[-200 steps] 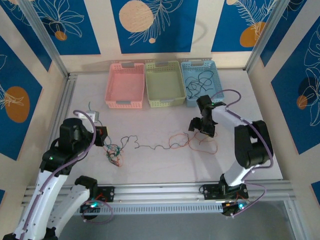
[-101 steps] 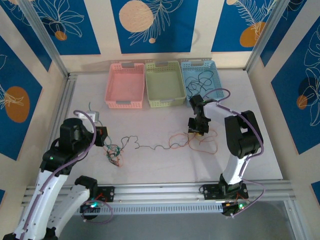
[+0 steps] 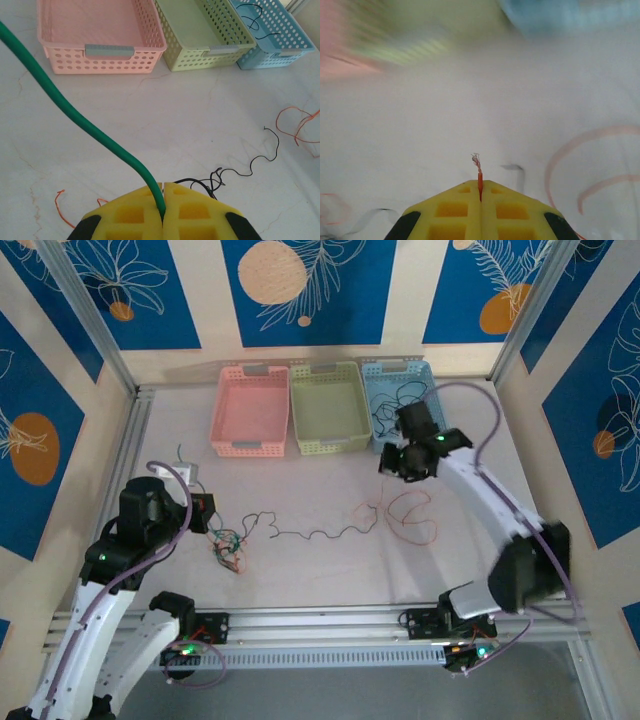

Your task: Untangle the cables

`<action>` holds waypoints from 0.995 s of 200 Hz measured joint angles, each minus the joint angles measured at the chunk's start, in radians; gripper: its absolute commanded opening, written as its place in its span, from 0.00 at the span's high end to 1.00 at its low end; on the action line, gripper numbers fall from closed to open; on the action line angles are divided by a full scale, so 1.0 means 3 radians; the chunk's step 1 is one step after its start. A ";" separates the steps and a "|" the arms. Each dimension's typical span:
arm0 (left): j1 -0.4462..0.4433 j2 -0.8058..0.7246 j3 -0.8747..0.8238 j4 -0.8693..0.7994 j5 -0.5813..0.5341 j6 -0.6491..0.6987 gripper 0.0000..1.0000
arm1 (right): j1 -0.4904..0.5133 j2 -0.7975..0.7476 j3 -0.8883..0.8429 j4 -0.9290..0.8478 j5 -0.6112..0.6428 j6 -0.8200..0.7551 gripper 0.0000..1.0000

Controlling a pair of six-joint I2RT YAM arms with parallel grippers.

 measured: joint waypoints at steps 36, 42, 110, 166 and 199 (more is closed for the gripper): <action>0.0000 0.0000 0.0000 0.0000 0.0000 0.0000 1.00 | -0.0003 -0.0487 0.0525 0.0506 -0.0252 -0.0051 1.00; 0.0000 0.0000 0.0000 0.0000 0.0000 0.0000 1.00 | -0.0004 -0.0502 0.0589 0.0594 -0.0301 -0.0050 1.00; 0.0000 0.0000 -0.0003 -0.0001 0.0000 0.0000 1.00 | -0.0132 0.0707 0.2010 0.0811 -0.0365 -0.0066 1.00; 0.0000 0.0000 -0.0003 0.0000 0.0000 0.0000 1.00 | -0.0234 0.0070 0.0294 0.0523 -0.0071 0.0270 1.00; 0.0000 0.0004 -0.0003 0.0000 0.0008 0.0000 1.00 | -0.0392 -0.0098 -0.0833 0.0350 0.0042 0.0426 1.00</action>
